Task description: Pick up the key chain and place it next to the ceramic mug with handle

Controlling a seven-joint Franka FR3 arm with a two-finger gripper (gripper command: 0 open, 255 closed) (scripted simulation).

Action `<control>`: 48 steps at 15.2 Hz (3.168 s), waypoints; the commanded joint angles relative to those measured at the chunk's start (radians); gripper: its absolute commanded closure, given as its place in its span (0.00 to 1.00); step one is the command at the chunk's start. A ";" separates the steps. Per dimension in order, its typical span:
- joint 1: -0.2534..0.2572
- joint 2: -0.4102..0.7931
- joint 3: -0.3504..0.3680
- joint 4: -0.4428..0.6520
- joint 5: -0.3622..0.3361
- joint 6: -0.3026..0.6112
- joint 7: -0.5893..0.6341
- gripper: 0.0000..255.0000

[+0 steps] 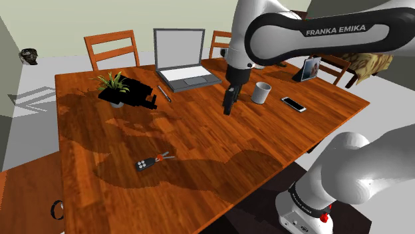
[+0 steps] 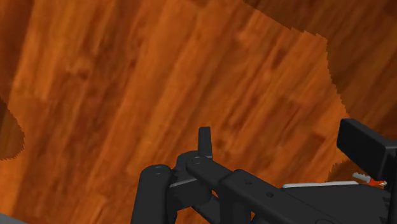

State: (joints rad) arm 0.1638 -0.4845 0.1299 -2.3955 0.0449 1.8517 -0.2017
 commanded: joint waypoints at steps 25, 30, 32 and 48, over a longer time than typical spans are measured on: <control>0.229 0.575 0.222 0.217 -0.082 0.485 -0.202 0.00; 0.233 0.618 0.218 0.202 -0.106 0.541 -0.185 0.00; 0.233 0.618 0.218 0.202 -0.105 0.541 -0.185 0.00; 0.232 0.610 0.220 0.206 -0.101 0.528 -0.189 1.00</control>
State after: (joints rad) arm 0.3964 0.1286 0.3495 -2.1916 -0.0576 2.3868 -0.3894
